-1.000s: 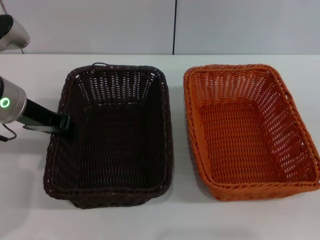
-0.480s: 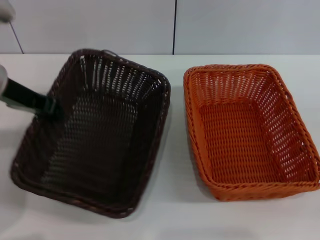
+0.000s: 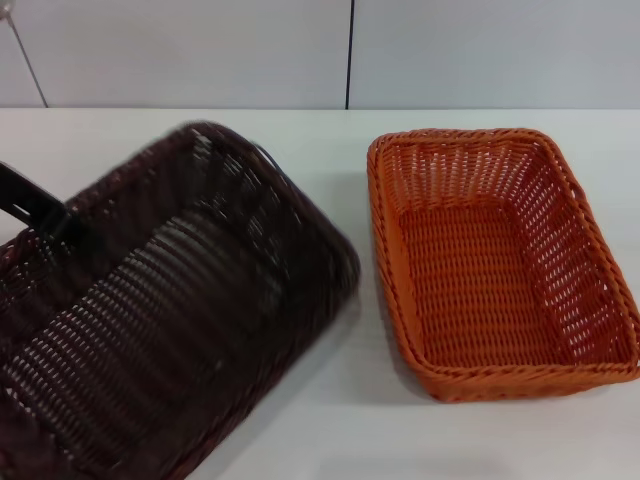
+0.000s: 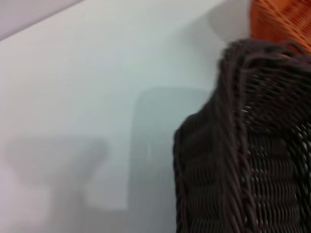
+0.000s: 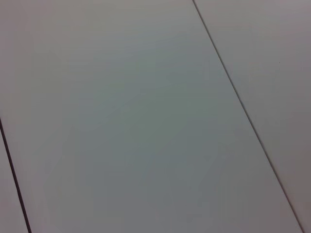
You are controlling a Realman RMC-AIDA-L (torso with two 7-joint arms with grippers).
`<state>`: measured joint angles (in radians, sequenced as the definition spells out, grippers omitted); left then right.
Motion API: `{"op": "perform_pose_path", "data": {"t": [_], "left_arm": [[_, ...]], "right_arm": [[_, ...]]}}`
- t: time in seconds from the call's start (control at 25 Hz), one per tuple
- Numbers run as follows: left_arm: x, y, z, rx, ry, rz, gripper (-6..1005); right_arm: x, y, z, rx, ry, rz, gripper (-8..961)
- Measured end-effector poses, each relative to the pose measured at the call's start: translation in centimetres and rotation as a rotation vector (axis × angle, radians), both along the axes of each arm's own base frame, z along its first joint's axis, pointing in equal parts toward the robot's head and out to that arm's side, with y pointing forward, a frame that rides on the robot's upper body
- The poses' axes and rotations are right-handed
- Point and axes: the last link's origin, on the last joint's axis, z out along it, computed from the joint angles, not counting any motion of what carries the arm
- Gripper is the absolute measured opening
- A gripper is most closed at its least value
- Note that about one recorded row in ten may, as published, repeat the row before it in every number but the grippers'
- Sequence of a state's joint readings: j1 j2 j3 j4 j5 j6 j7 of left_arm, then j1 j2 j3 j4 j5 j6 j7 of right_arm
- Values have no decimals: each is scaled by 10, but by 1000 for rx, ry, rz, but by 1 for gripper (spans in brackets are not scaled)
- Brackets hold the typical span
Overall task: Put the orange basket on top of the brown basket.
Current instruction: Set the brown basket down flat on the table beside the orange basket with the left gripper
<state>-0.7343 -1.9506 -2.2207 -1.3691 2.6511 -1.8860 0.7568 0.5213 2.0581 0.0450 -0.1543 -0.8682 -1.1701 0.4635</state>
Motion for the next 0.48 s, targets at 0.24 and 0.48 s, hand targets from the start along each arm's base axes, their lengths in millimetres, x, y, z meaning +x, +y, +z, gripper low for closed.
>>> {"op": "perform_pose_path", "data": {"t": [0.24,0.48], "left_arm": [[7,8,-35,-119,-21,-37,158],[26,16,-86,-230,-61,-125,157]], "right_arm": [[0,-1,-5,-7,19,4,667],[2,-4,-7,-10,23,-2,666]]}}
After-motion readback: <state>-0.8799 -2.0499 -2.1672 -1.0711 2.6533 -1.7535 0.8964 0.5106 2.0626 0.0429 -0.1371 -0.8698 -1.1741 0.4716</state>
